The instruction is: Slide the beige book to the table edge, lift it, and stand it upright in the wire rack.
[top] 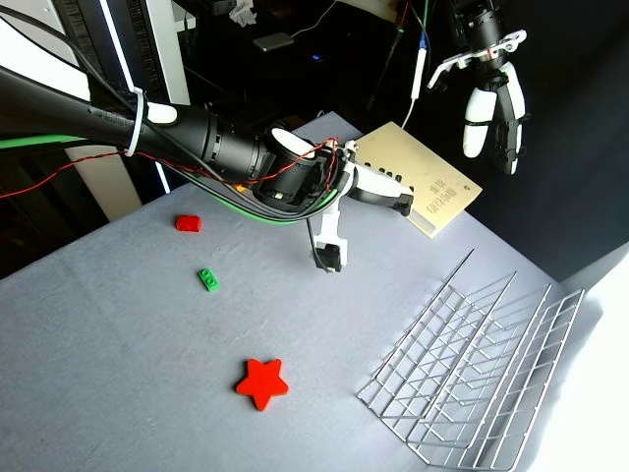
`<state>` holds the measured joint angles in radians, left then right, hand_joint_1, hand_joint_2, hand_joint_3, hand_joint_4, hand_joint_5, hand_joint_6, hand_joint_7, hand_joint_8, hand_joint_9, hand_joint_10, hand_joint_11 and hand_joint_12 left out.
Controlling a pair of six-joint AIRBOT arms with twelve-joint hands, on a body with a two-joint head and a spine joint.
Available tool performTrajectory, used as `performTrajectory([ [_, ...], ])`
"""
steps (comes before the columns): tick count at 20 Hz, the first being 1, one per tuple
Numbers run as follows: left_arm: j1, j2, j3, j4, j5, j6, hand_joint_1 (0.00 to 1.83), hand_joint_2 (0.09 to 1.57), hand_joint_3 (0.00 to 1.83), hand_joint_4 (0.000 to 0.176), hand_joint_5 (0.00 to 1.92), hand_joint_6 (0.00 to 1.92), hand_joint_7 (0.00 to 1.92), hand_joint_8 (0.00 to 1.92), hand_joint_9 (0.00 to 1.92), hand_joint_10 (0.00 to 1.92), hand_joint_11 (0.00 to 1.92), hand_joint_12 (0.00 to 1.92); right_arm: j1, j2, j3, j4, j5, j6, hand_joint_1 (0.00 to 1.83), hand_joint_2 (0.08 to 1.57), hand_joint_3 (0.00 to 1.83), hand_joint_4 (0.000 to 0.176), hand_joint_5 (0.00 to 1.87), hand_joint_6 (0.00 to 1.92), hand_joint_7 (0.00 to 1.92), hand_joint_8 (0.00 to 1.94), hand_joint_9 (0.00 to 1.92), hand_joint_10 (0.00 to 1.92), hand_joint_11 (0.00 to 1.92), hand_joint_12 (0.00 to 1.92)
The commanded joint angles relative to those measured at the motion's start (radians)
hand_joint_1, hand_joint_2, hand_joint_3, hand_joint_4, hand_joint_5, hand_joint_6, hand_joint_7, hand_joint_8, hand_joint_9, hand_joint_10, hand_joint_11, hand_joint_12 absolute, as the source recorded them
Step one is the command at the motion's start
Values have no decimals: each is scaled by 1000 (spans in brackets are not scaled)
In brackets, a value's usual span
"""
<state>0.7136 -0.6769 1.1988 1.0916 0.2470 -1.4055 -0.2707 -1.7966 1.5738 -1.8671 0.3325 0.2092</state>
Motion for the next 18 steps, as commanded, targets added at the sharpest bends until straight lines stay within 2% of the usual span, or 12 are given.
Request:
performTrajectory([
  [1, -3, 8, 10, 12, 30, -3, 680, 1062, 0, 0, 255, 2, 279, 1, 295, 3, 0, 898, 6, 3, 0, 32, 9, -2, 160, 1049, 1, 0, 216, 1, 273, 0, 279, 2, 0, 775],
  [2, -3, 8, 8, 12, 30, -3, 672, 1070, 2, 0, 251, 0, 275, 0, 292, 2, 0, 881, 4, 4, 1, 32, 7, -5, 128, 1050, 1, 0, 220, 2, 279, 2, 288, 4, 0, 807],
  [5, -3, 8, 6, 12, 30, -3, 652, 1082, 4, 0, 233, 2, 246, 3, 254, 0, 0, 822, -2, 6, 4, 32, 5, -22, 132, 1054, 1, 0, 211, 0, 264, 1, 267, 2, 0, 730],
  [9, -3, 4, 8, 12, 30, -3, 671, 1067, 0, 0, 247, 4, 268, 7, 278, 7, 0, 841, -1, 8, 29, 32, 13, -36, 128, 1051, 0, 0, 233, 1, 282, 1, 299, 5, 0, 859],
  [10, -3, 3, 9, 12, 30, -3, 677, 1066, 0, 0, 252, 4, 274, 6, 282, 6, 0, 859, -3, 7, 35, 32, 18, -40, 132, 1050, 0, 0, 225, 2, 274, 2, 282, 5, 0, 807],
  [18, 23, -17, 9, 10, 58, -42, 687, 1066, 1, 0, 278, 2, 311, 6, 312, 6, 0, 906, -9, -4, 47, 38, 5, -46, 107, 1057, 1, 0, 214, 2, 268, 2, 274, 1, 0, 770],
])
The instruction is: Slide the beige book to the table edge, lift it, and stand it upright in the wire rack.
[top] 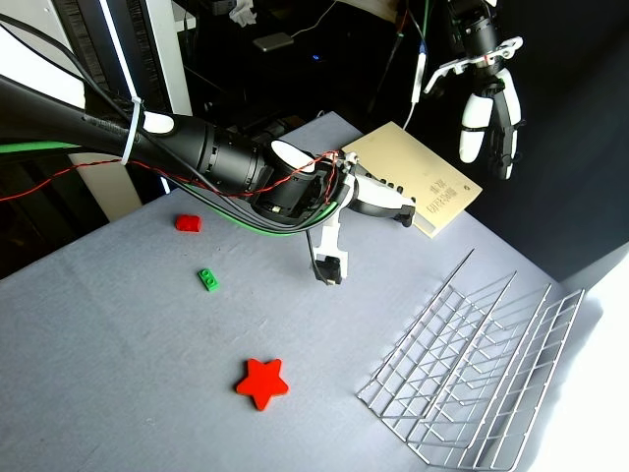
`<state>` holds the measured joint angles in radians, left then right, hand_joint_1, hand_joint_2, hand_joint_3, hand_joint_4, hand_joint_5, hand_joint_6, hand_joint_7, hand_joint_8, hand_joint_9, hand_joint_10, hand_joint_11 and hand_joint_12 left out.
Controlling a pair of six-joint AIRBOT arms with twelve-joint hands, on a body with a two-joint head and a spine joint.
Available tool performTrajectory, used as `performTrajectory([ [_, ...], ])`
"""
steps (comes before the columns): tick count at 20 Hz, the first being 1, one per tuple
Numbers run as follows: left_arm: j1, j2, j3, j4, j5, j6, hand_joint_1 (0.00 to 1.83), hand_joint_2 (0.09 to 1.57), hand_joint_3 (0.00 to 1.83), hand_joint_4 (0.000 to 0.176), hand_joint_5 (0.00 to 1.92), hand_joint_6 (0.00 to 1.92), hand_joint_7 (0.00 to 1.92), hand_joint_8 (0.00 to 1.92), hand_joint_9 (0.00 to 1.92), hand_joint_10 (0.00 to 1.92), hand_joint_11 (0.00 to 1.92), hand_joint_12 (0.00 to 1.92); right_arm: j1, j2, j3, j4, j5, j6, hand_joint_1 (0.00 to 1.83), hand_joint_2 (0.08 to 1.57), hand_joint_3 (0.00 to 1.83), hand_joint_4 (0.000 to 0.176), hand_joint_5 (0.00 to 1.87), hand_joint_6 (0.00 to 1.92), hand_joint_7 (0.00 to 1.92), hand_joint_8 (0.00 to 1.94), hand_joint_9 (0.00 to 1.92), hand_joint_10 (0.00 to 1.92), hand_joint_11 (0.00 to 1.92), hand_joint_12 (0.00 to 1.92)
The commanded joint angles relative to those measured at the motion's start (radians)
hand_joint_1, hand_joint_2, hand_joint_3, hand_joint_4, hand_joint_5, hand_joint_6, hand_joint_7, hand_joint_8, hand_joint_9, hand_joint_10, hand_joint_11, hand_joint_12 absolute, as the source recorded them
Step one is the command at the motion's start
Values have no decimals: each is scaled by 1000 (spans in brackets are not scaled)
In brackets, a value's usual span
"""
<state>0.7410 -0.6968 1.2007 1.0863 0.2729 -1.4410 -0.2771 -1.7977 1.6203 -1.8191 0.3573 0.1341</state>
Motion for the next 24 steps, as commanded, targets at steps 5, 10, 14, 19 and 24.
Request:
performTrajectory([
  [5, 25, -9, 10, 5, 32, -6, 678, 1057, 0, 0, 258, 3, 279, 1, 288, 2, 0, 854, 2, -14, 19, 127, -15, -88, 127, 1059, 2, 0, 234, 5, 277, 4, 294, 9, 0, 825],
  [10, 45, -22, 17, -14, 32, -6, 704, 1062, 0, 0, 238, 1, 236, 0, 245, 1, 0, 828, 11, -21, 29, 131, -21, -88, 120, 1055, 0, 0, 234, 2, 277, 4, 289, 4, 0, 832],
  [14, 84, -28, 7, -51, 34, -6, 665, 1089, 2, 0, 251, 2, 254, 2, 261, 4, 0, 786, 10, -25, 29, 134, -27, -88, 128, 1057, 0, 0, 244, 6, 283, 5, 294, 5, 0, 835],
  [19, 118, -31, -12, -104, 60, -6, 684, 1044, 0, 0, 260, 2, 277, 2, 279, 3, 0, 781, 13, -35, 30, 136, -31, -91, 148, 1058, 0, 0, 246, 3, 296, 3, 303, 5, 0, 844],
  [24, 126, -30, -16, -173, 90, -6, 721, 1042, 0, 0, 312, 7, 311, 2, 292, 1, 0, 751, -5, -6, 12, 136, -1, -83, 119, 1063, 2, 0, 235, 0, 286, 0, 300, 0, 0, 845],
])
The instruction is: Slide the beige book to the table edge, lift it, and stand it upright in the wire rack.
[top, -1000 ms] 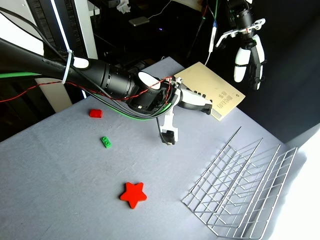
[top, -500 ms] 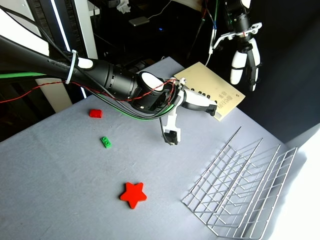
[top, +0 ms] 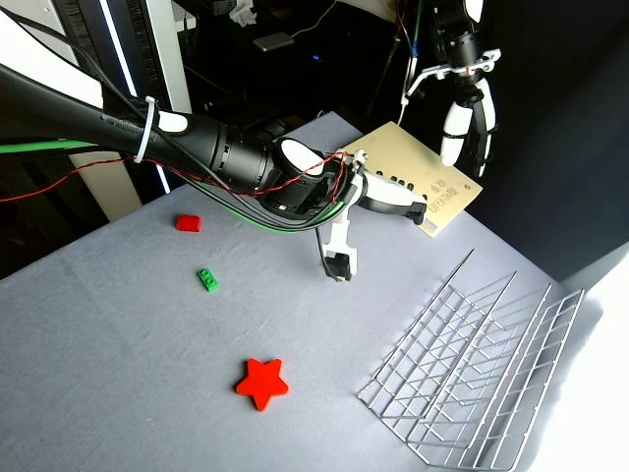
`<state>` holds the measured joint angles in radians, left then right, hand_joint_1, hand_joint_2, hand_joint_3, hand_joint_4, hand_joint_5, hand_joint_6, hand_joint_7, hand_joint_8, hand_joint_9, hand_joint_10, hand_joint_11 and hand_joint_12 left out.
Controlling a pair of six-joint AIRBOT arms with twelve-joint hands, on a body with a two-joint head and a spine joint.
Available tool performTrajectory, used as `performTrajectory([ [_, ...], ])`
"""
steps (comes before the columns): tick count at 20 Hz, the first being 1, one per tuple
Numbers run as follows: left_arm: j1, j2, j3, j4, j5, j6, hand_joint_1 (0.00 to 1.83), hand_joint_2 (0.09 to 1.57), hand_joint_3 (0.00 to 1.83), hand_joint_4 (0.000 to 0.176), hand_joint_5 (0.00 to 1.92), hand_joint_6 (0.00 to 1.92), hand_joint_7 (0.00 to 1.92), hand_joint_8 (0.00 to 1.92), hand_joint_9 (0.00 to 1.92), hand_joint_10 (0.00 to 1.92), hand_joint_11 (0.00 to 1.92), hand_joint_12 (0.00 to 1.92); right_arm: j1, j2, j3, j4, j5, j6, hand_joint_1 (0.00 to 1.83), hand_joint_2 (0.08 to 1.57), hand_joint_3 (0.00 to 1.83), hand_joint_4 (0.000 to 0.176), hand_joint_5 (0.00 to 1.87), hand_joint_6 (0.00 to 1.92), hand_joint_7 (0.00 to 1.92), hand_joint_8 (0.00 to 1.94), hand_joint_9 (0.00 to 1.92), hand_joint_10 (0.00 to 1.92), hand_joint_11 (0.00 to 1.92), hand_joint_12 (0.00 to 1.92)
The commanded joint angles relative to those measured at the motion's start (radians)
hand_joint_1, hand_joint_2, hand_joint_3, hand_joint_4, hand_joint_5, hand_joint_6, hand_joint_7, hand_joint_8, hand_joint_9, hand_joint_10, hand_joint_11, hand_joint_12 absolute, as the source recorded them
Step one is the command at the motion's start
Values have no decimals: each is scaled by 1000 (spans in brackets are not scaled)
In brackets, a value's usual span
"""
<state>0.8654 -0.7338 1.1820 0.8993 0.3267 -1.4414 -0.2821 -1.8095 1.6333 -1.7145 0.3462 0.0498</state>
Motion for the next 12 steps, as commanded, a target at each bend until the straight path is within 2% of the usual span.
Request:
performTrajectory([
  [1, 3, 7, 2, 8, 37, -6, 721, 1045, 1, 0, 247, 1, 263, 1, 257, 0, 0, 703, -2, 14, -7, 31, 9, 0, 105, 1061, 1, 0, 235, 0, 282, 0, 303, 1, 0, 864],
  [3, 5, 7, -1, -1, 37, -6, 760, 1032, 0, 0, 219, 1, 272, 3, 255, 1, 0, 671, -3, 46, -40, 31, -6, 0, 85, 1068, 3, 0, 238, 1, 289, 2, 309, 3, 0, 878],
  [5, 5, 6, -8, -36, 37, -6, 752, 1017, 0, 0, 245, 6, 289, 3, 277, 4, 0, 774, 4, 97, -86, 30, -23, -1, 93, 1060, 0, 0, 256, 7, 306, 7, 320, 7, 0, 856],
  [9, 5, 2, -26, -81, 37, -6, 728, 1030, 3, 0, 243, 1, 297, 4, 280, 3, 0, 798, 40, 184, -157, 11, -39, -1, 101, 1057, 0, 0, 231, 2, 283, 2, 290, 1, 0, 776],
  [12, 7, -7, -38, -114, 37, -6, 722, 1024, 0, 0, 241, 5, 308, 5, 299, 8, 0, 833, 63, 257, -231, 7, -42, -1, 74, 1060, 0, 0, 251, 5, 301, 6, 316, 9, 0, 851],
])
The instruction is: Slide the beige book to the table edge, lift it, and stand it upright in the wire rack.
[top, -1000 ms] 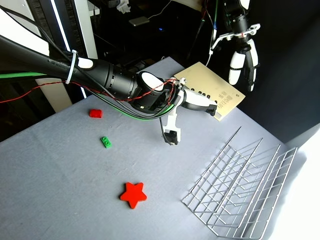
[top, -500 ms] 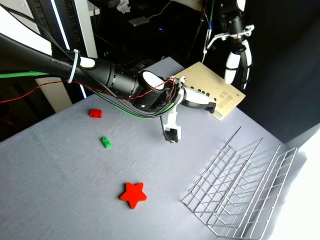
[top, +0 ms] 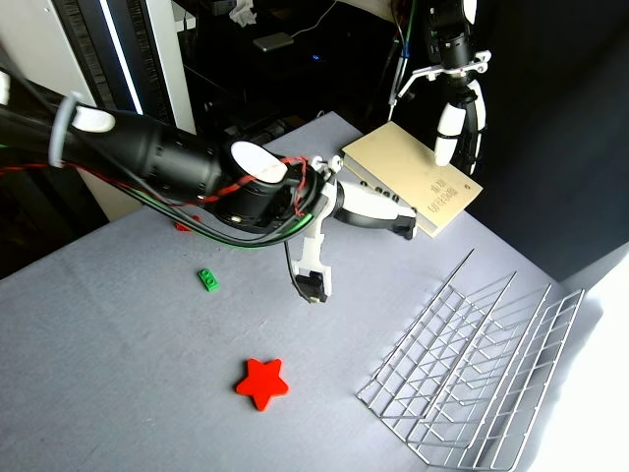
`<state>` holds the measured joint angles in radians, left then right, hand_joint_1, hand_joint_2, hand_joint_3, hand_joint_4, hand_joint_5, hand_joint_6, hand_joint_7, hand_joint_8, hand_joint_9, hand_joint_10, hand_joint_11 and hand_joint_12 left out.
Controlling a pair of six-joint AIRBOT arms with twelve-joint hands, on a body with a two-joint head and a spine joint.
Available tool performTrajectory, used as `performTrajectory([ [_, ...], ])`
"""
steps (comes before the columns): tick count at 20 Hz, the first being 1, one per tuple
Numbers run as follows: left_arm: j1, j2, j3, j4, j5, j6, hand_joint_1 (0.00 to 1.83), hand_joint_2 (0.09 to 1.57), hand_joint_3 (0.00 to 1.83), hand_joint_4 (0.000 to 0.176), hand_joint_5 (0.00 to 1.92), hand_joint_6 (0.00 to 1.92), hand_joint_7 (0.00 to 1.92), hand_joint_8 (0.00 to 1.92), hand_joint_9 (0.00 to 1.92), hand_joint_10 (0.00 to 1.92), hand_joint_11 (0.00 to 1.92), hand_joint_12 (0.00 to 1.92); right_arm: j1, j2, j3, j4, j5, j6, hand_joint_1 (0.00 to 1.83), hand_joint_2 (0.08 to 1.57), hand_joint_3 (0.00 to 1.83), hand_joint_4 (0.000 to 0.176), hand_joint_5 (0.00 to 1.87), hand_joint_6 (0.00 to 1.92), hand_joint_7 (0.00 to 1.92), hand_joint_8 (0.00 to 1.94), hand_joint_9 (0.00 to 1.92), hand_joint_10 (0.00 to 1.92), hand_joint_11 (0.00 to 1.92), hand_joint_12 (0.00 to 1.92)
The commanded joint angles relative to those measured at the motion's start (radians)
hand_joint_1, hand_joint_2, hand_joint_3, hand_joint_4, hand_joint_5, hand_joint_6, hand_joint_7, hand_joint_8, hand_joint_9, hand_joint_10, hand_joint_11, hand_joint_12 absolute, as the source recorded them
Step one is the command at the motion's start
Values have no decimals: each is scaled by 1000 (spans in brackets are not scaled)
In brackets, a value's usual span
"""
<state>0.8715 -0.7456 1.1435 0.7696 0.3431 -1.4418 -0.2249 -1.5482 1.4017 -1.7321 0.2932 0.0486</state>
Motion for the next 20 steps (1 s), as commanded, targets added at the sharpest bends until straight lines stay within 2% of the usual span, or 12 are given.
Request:
performTrajectory([
  [1, 1, -2, -3, -9, 20, -5, 724, 1023, 0, 0, 233, 1, 305, 2, 291, 3, 0, 819, 12, 20, -22, 24, 11, 1, 72, 1058, 0, 0, 257, 4, 305, 5, 324, 9, 0, 876],
  [2, 0, -10, -5, -31, 20, -5, 739, 1021, 0, 0, 225, 1, 296, 1, 293, 2, 0, 783, 17, 46, -45, 23, 11, 1, 81, 1056, 0, 0, 263, 4, 310, 4, 331, 8, 0, 843],
  [4, 2, -31, -10, -50, 22, -5, 732, 1023, 0, 0, 229, 7, 297, 7, 311, 8, 0, 862, 25, 94, -85, 22, 17, 2, 86, 1051, 0, 0, 261, 1, 304, 0, 325, 2, 0, 824],
  [8, 15, -59, -32, -93, 24, -5, 758, 1015, 0, 0, 231, 3, 283, 3, 272, 2, 0, 778, 44, 184, -149, 10, 44, 2, 54, 1057, 2, 0, 245, 0, 284, 0, 305, 0, 0, 807],
  [10, 1, -70, -33, -95, 25, -5, 772, 1012, 0, 0, 247, 5, 313, 7, 308, 9, 0, 903, 52, 222, -170, 9, 58, 3, 44, 1050, 0, 0, 277, 7, 320, 7, 340, 9, 0, 895],
  [11, -5, -72, -34, -95, 28, -5, 828, 1002, 0, 0, 322, 9, 394, 11, 384, 16, 8, 923, 60, 248, -184, 7, 69, 2, 22, 1055, 1, 0, 267, 2, 314, 2, 336, 5, 0, 881],
  [13, -13, -72, -33, -97, 35, -5, 938, 1028, 1, 0, 528, 13, 622, 17, 646, 37, 249, 913, 71, 275, -189, 6, 106, 3, 48, 1053, 0, 0, 274, 3, 317, 1, 345, 5, 0, 898],
  [14, -14, -72, -32, -104, 36, -5, 966, 1083, 3, 0, 586, 14, 648, 10, 692, 32, 307, 958, 74, 286, -197, 6, 112, 7, 53, 1060, 2, 0, 263, 0, 308, 0, 339, 1, 0, 883],
  [15, -14, -72, -29, -107, 42, -5, 1042, 1099, 1, 0, 685, 15, 767, 20, 824, 55, 423, 1036, 76, 305, -214, 6, 116, 14, 64, 1059, 0, 0, 278, 5, 331, 6, 360, 7, 0, 934],
  [17, -13, -72, -27, -107, 47, -5, 1049, 1096, 1, 0, 716, 22, 812, 32, 866, 68, 460, 1053, 73, 334, -239, 7, 120, 19, 62, 1057, 0, 0, 282, 5, 331, 4, 360, 5, 0, 950],
  [20, -16, -72, -26, -110, 49, -5, 1062, 1107, 2, 0, 723, 16, 828, 24, 883, 74, 435, 1122, 72, 379, -260, 1, 147, 17, 48, 1054, 0, 0, 246, 1, 293, 2, 326, 1, 0, 874],
])
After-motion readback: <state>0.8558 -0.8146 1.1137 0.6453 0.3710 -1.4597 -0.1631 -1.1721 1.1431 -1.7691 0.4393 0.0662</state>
